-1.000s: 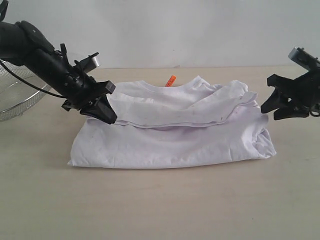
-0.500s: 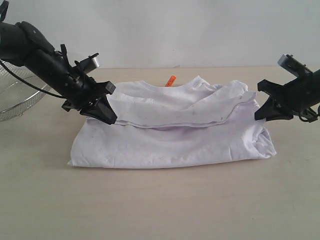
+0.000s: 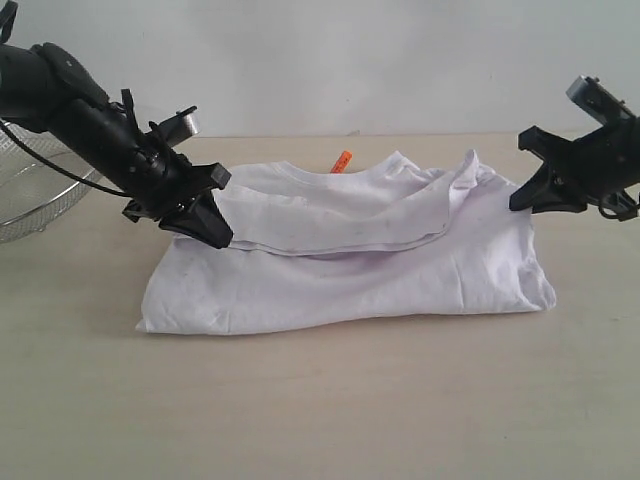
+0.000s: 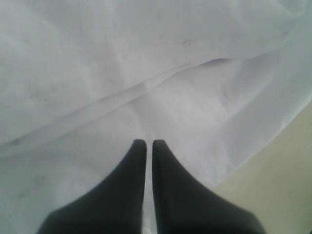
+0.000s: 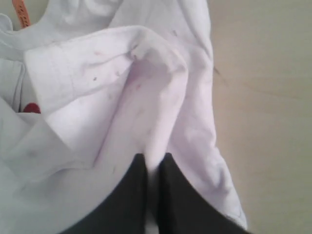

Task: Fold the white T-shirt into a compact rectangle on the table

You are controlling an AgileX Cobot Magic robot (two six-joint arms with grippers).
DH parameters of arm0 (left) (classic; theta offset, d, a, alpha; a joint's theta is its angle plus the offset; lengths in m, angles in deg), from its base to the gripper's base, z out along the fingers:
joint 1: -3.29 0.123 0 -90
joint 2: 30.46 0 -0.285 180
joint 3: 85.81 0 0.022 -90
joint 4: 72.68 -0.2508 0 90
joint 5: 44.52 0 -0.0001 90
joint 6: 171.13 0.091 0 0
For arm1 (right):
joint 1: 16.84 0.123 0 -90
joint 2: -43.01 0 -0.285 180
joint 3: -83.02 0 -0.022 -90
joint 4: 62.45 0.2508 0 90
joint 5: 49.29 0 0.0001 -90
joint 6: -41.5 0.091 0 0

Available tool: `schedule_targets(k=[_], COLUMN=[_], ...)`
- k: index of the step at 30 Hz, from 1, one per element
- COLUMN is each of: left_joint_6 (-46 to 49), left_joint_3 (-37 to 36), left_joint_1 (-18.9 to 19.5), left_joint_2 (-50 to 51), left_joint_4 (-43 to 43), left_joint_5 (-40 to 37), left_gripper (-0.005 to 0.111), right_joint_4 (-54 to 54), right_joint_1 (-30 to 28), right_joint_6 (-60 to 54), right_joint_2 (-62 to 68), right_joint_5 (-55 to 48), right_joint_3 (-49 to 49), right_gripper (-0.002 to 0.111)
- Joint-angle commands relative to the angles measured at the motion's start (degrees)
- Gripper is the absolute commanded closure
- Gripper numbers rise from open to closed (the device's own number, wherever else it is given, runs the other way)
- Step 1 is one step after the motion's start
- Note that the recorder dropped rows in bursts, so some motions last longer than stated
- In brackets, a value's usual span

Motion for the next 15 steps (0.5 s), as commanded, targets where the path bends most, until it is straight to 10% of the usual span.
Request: schedule_targets(k=[1, 5, 11, 15], left_joint_6=[-0.4, -0.4, -0.4, -0.4], left_joint_3=[0.3, 0.3, 0.3, 0.3], left_joint_1=[0.0, 0.0, 0.0, 0.0], left_joint_2=[-0.3, -0.3, -0.3, -0.3], left_joint_4=[-0.2, -0.8, -1.4, -1.4], left_joint_5=[0.4, 0.4, 0.4, 0.3], left_gripper=[0.102, 0.102, 0.102, 0.102], right_joint_4=[-2.3, -4.4, -8.0, -13.9], right_joint_1=[-0.1, -0.1, -0.1, -0.5], right_joint_6=[0.6, 1.9, 3.3, 7.6], right_joint_2=[-0.6, -0.6, -0.6, -0.6], right_joint_5=[2.9, 2.1, -1.9, -2.6], right_joint_3=[0.0, 0.0, 0.0, 0.0], right_gripper=[0.108, 0.100, 0.059, 0.056])
